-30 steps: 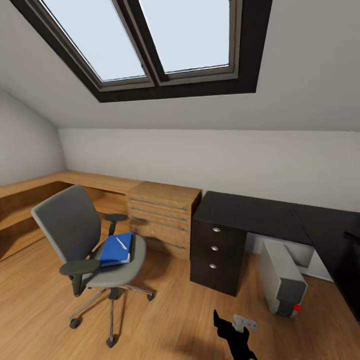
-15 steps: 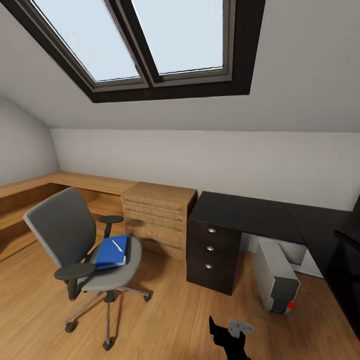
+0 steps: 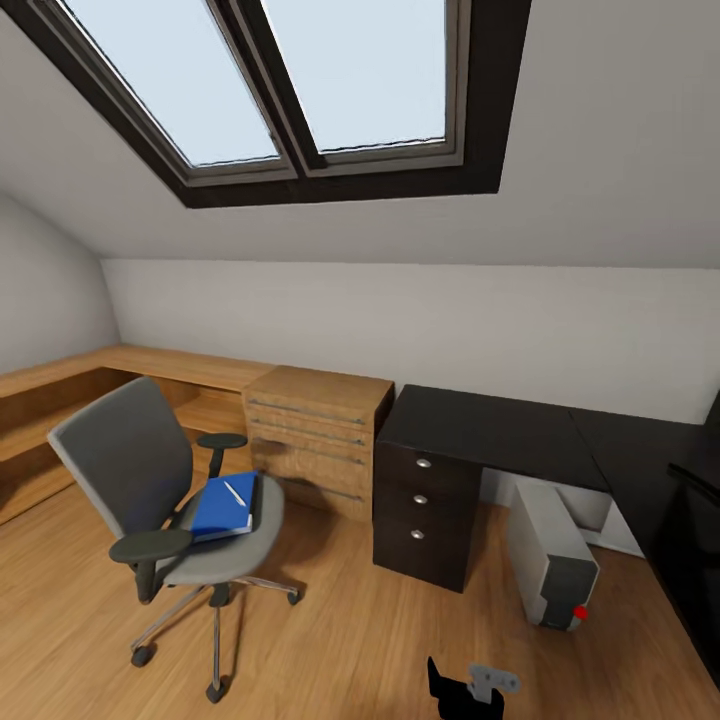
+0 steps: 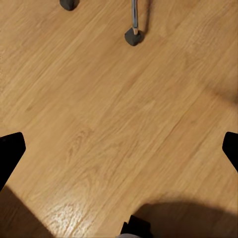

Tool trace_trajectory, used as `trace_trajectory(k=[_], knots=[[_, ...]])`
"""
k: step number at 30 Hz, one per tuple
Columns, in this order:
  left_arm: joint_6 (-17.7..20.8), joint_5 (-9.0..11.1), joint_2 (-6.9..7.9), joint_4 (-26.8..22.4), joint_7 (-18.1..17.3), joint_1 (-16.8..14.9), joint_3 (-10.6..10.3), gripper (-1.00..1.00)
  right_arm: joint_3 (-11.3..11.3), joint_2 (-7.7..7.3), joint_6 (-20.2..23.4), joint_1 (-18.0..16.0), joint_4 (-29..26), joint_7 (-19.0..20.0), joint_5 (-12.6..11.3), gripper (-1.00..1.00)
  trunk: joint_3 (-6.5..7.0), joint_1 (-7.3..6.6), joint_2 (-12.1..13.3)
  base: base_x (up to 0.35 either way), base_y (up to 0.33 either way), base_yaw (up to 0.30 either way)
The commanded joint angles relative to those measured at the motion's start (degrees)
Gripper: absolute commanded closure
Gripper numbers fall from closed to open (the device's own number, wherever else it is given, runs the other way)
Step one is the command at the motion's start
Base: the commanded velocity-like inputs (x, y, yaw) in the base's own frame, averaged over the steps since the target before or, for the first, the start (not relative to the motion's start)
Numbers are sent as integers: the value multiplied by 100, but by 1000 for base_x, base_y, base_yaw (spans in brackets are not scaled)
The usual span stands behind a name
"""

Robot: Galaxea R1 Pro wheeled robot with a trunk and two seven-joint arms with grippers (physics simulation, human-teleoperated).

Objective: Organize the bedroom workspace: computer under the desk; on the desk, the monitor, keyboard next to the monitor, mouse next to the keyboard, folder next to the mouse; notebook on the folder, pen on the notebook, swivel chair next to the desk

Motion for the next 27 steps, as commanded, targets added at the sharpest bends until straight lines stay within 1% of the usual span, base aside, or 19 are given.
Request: trace_trajectory(k=[1, 15, 20, 22, 23, 24, 25, 26, 27], knots=[[-11, 28, -3, -9, -4, 2, 11, -100, -44, 1, -19, -4, 10, 57, -37, -100, 13, -22, 38, 0, 0, 0], [-11, 27, -3, 15, -4, 2, 9, -100, -48, 19, -34, 1, 15, 46, -43, -100, 264, -330, 599, 0, 0, 0], [-1, 37, 2, 10, -30, 2, -1, -100, -42, 34, -150, 5, 11, 41, -32, -100, 354, -439, 800, 0, 0, 0], [2, 42, -12, -180, -25, 2, -5, -100, -49, 30, -166, 5, -2, 22, -59, -100, 390, -483, 880, 0, 0, 0], [30, 46, -32, -557, -23, 2, -10, -100, -57, 29, -156, 2, -65, 9, -76, -100, 408, -505, 920, 0, 0, 0], [78, 50, -49, -1016, -21, 2, -13, -100, -58, 32, -94, -5, -268, -8, -80, -100, 426, -527, 960, 0, 0, 0], [121, 51, -55, -1183, -19, 2, -13, -100, -60, 34, -39, -6, -365, -18, -79, -100, 444, -549, 1000, 0, 0, 0], [301, 52, -80, -1560, -17, 2, -14, -100, -59, 37, 163, -9, -602, -53, -74, -100, 462, -571, 1040, 0, 0, 0], [856, 53, -157, -2259, -15, 2, -17, -100, -59, 39, 742, -10, -1091, -161, -66, -100, 480, -593, 1080, 0, 0, 0]])
